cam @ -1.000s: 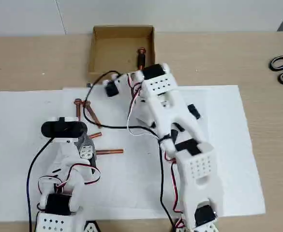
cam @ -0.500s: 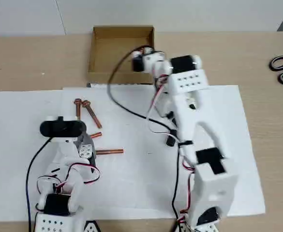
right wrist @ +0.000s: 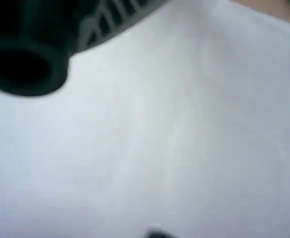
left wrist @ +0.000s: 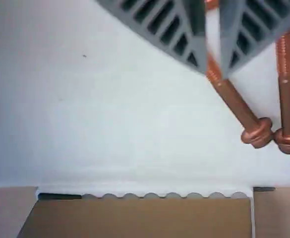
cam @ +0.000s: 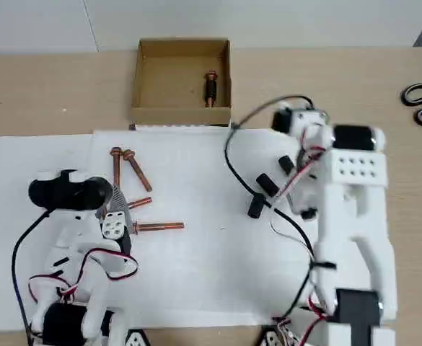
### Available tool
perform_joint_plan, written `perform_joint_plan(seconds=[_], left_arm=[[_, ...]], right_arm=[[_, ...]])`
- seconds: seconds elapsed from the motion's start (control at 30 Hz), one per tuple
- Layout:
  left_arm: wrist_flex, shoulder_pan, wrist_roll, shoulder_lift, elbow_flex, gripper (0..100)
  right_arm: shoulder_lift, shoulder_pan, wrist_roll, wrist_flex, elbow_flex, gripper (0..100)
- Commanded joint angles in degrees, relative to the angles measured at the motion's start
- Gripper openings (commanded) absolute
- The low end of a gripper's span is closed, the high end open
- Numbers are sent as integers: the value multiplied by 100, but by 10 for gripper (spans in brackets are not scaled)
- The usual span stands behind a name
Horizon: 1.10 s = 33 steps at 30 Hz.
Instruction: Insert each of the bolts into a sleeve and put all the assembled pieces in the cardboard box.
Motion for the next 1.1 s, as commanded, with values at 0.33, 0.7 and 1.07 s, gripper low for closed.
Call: perform_joint_plan(seconds=[0.33, 0.7, 1.07], left_arm=[[176, -18, -123, 3305, -2993, 6], [1371, -343, -132, 6585, -5341, 6], [1565, -835, -123, 9257, -6308, 6]], right_arm=[[-1473, 989, 457, -787, 2198, 5], [-1824, 1332, 475, -848, 2312, 5], [-1824, 1429, 598, -954, 2488, 5]])
